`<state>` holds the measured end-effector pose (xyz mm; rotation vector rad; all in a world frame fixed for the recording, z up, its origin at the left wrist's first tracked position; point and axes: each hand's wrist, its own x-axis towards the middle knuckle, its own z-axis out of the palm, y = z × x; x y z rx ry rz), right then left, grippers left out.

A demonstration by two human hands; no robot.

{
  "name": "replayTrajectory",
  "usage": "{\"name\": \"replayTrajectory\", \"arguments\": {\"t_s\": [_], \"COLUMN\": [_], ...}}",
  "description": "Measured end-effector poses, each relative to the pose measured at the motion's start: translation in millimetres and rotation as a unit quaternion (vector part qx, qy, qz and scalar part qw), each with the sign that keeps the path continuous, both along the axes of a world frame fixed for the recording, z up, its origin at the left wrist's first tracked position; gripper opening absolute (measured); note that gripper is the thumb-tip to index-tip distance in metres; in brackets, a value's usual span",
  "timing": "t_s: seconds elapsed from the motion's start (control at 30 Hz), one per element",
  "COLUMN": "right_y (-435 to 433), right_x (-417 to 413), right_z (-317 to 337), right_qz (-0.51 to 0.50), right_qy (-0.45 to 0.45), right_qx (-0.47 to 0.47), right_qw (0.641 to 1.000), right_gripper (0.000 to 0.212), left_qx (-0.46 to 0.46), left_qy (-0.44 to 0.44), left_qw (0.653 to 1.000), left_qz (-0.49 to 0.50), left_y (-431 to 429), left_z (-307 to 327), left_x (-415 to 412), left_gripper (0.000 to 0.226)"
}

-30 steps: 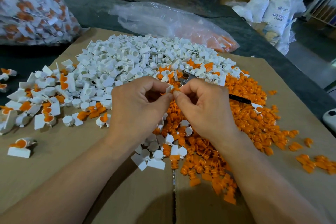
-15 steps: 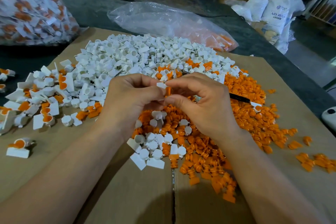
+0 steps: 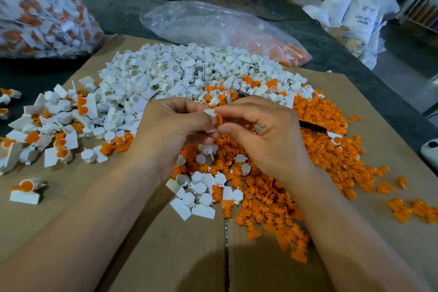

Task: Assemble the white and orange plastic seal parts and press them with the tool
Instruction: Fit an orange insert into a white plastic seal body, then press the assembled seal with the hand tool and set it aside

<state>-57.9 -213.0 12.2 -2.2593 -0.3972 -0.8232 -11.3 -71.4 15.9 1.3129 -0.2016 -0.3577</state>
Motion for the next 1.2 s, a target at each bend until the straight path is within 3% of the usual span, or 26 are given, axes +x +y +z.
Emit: {"name": "replayTrajectory", "arguments": {"t_s": [0.23, 0.5, 0.83, 0.97, 1.07, 1.2], "right_y": [-1, -14, -6, -4, -4, -3], "right_x": [0, -1, -2, -2, -3, -4], "right_z": [-1, 7, 3, 3, 3, 4], "right_qz": [0.002, -0.036, 0.022, 0.020, 0.018, 0.016], "right_qy": [0.011, 0.055, 0.048, 0.050, 0.050, 0.053], "right_qx": [-0.001, 0.103, 0.074, 0.058, 0.058, 0.048], "right_qw": [1.000, 0.992, 0.996, 0.997, 0.997, 0.997], "right_gripper": [0.026, 0.035, 0.040, 0.034, 0.030, 0.031], "left_qx": [-0.004, -0.032, -0.024, -0.015, -0.022, -0.019], "left_qy": [0.001, 0.019, 0.022, 0.020, 0.017, 0.012], "left_qw": [1.000, 0.999, 0.999, 0.999, 0.999, 0.999], "left_qz": [-0.001, 0.003, -0.016, -0.025, -0.030, -0.022], "left_y": [-1, 0, 1, 2, 2, 1], "left_z": [-2, 3, 3, 2, 2, 1], "left_x": [1, 0, 0, 1, 1, 0], "left_gripper": [0.015, 0.023, 0.012, 0.016, 0.006, 0.014]}}
